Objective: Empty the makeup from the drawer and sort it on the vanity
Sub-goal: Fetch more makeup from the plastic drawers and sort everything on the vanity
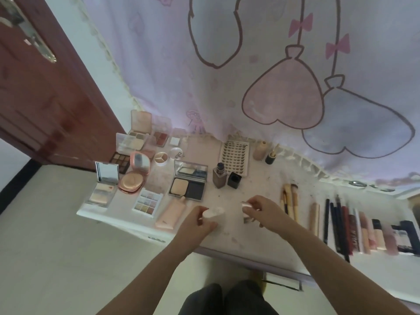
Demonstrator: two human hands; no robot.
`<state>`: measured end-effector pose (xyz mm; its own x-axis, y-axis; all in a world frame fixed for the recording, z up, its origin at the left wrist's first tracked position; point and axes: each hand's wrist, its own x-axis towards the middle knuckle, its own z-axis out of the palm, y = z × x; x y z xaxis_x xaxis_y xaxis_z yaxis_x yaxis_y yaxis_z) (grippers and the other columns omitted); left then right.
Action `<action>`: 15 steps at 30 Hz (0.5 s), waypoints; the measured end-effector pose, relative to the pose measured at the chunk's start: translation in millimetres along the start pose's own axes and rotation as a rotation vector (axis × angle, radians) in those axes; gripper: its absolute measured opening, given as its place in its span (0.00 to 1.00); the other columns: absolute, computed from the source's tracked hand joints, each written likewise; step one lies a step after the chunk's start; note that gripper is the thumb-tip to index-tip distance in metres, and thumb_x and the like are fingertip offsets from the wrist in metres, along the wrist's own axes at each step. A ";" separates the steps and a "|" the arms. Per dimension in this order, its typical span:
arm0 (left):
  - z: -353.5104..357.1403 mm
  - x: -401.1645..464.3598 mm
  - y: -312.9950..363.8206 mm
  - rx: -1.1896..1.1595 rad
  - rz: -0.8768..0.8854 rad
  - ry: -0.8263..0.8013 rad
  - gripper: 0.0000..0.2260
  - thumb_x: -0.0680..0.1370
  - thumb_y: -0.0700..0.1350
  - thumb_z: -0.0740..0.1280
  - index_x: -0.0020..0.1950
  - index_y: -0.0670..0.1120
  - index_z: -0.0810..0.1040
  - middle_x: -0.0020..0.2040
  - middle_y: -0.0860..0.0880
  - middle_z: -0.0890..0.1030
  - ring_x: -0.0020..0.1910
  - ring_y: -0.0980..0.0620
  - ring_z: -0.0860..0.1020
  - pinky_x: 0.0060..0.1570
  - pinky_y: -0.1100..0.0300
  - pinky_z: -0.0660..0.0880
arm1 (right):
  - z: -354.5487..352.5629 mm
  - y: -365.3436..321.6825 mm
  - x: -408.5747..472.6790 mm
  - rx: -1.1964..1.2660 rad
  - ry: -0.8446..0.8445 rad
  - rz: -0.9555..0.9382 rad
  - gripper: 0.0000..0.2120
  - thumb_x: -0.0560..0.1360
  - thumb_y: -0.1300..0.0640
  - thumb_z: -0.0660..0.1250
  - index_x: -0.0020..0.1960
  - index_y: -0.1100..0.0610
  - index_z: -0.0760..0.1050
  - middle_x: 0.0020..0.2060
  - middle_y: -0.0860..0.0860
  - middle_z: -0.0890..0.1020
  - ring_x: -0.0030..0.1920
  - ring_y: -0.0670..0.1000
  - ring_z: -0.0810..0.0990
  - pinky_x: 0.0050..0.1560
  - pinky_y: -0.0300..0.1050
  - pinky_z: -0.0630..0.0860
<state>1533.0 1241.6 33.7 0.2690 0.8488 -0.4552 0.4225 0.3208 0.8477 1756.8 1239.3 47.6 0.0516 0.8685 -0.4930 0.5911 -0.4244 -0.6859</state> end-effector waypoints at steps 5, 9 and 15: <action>14.9 19.1 -0.4 0.421 0.182 0.341 0.11 0.76 0.51 0.68 0.55 0.49 0.72 0.46 0.56 0.75 0.45 0.56 0.74 0.46 0.64 0.69 | 40.7 -1.2 26.8 0.156 0.085 0.138 0.10 0.76 0.48 0.65 0.52 0.53 0.72 0.40 0.47 0.80 0.40 0.46 0.79 0.36 0.39 0.77; 17.3 31.6 -10.5 0.544 0.192 0.451 0.11 0.75 0.50 0.68 0.55 0.49 0.74 0.50 0.51 0.78 0.51 0.50 0.75 0.53 0.57 0.67 | 58.9 -7.0 38.8 0.043 0.135 0.093 0.10 0.77 0.48 0.64 0.52 0.54 0.73 0.42 0.48 0.78 0.38 0.45 0.75 0.40 0.39 0.73; 16.2 33.2 -19.0 0.542 0.160 0.499 0.16 0.73 0.50 0.70 0.57 0.48 0.73 0.55 0.49 0.76 0.56 0.48 0.73 0.52 0.58 0.63 | 65.5 -8.6 40.7 -0.152 0.180 0.019 0.17 0.78 0.51 0.61 0.62 0.58 0.73 0.57 0.55 0.73 0.53 0.55 0.76 0.54 0.44 0.70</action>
<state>1547.9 1256.9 -2.0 -0.0070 0.9987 -0.0508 0.8127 0.0353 0.5817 1701.1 1261.5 -1.6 0.1987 0.8981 -0.3923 0.7024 -0.4096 -0.5821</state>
